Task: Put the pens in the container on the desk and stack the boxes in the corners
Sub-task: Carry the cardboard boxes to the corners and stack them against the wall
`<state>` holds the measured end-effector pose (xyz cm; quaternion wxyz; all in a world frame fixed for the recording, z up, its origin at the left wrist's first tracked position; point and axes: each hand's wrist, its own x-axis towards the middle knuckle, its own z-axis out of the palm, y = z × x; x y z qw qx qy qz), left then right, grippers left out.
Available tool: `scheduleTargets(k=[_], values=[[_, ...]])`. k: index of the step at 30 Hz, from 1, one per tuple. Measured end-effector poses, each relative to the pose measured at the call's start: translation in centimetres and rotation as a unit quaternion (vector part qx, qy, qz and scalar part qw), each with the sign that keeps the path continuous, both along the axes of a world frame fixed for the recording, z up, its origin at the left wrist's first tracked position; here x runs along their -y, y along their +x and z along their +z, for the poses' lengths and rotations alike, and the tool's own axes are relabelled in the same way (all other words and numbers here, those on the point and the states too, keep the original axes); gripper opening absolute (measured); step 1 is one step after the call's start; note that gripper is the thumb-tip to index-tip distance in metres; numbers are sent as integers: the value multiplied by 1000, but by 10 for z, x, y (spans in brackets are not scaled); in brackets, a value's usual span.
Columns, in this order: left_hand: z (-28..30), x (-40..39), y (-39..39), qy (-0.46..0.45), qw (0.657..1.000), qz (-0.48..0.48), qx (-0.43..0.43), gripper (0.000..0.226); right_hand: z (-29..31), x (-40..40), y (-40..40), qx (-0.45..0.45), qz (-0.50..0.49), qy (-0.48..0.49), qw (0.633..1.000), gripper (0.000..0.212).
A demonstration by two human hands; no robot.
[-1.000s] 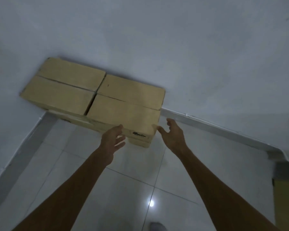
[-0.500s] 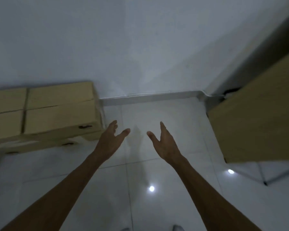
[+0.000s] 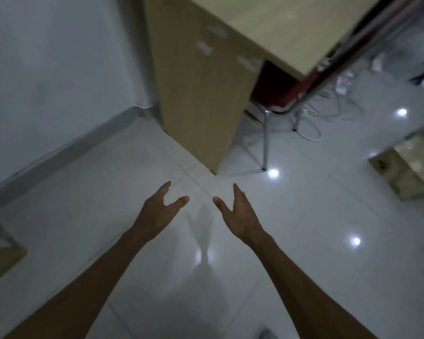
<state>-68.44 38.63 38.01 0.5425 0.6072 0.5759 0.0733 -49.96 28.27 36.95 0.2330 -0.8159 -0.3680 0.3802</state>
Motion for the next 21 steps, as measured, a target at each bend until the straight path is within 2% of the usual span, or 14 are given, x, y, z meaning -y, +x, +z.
scheduleTargets(k=[4, 5, 6, 8, 10, 16, 21], values=[[10, 49, 124, 1, 996, -87, 2, 81, 6, 76, 108, 23, -67, 9, 997, 90], [13, 52, 130, 3, 996, -91, 1, 81, 5, 80, 114, 26, -68, 1, 997, 90], [15, 79, 190, 15, 991, -135, -1, 81, 10, 121, 162, 32, -107, 4, 994, 90], [21, 92, 222, 22, 988, -151, -3, 82, 16, 140, 192, 35, -118, -3, 992, 89], [29, 128, 295, 30, 980, -196, 2, 82, 27, 189, 251, 51, -162, -3, 985, 89], [62, 234, 483, 34, 956, -288, 47, 83, 62, 325, 408, 79, -278, 6, 957, 91], [84, 292, 600, 46, 927, -365, 76, 83, 89, 396, 504, 92, -364, 18, 927, 92]])
